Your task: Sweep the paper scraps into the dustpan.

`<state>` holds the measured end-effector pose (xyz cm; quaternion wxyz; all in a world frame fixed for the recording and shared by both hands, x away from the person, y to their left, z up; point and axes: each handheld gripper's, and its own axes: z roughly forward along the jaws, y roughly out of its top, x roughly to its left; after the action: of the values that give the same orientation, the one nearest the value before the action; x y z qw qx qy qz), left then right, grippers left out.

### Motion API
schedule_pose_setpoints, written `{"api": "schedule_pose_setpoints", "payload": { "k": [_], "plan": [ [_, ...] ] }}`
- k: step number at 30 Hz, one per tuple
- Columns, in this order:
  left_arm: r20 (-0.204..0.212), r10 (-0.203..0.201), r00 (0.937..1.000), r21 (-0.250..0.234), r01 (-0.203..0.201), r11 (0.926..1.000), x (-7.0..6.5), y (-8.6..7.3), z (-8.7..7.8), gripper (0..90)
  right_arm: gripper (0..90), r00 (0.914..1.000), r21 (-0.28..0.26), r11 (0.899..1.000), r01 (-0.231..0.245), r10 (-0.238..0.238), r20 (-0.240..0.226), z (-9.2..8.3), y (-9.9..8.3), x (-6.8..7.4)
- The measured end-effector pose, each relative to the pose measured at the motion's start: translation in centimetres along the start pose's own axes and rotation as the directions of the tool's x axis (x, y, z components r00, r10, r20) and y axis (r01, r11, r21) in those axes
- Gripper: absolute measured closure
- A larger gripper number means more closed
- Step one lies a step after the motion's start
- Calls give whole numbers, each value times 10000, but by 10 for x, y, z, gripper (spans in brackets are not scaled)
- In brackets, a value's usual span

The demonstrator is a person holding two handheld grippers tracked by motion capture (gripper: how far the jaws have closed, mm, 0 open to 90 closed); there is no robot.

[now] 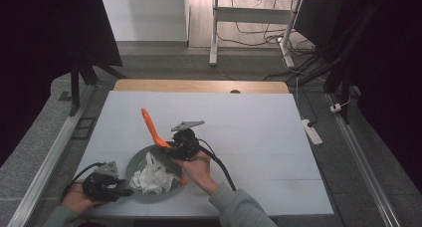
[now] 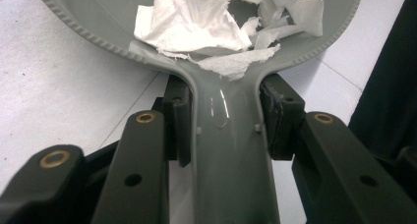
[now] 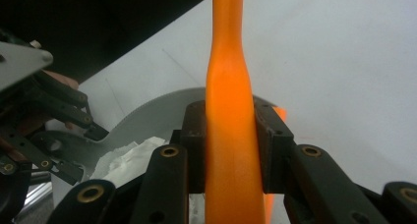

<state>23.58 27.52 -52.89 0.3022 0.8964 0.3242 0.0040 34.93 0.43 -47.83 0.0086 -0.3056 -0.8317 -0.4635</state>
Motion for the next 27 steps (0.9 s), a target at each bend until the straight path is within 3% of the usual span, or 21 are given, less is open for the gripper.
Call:
{"api": "schedule_pose_setpoints", "payload": {
  "k": [9, 12, 16, 19, 22, 25, 27],
  "plan": [
    [12, -47, 10000, -35, 47, 10000, 0, 0, 0, 616, 707, 9960, -415, 9981, 449, -415, 791, -27, 4, -12],
    [5, -43, 10000, -38, 43, 10000, 0, 0, 0, 616, 707, 9957, -624, 9977, 280, -223, 896, -36, 3, -20],
    [1, -33, 10000, -26, 33, 10000, 0, 0, 0, 616, 707, 9889, -763, 9969, 177, -62, 1483, -45, 2, -37],
    [7, -32, 10000, -27, 32, 10000, 0, 0, 0, 616, 707, 9778, -451, 9988, 190, -91, 2095, -49, -1, -49],
    [13, -40, 10000, -23, 40, 10000, 0, 0, 0, 616, 707, 9738, -244, 9996, -102, 155, 2270, -53, -6, -60],
    [-3, -25, 10000, -10, 25, 10000, 0, 0, 0, 616, 707, 9651, 288, 9994, -181, 99, 2616, -52, -12, -65],
    [0, -8, 10000, 12, 8, 10000, 0, 1, 1, 616, 708, 9641, 525, 9984, -191, 44, 2655, -51, -17, -65]
  ]
}}
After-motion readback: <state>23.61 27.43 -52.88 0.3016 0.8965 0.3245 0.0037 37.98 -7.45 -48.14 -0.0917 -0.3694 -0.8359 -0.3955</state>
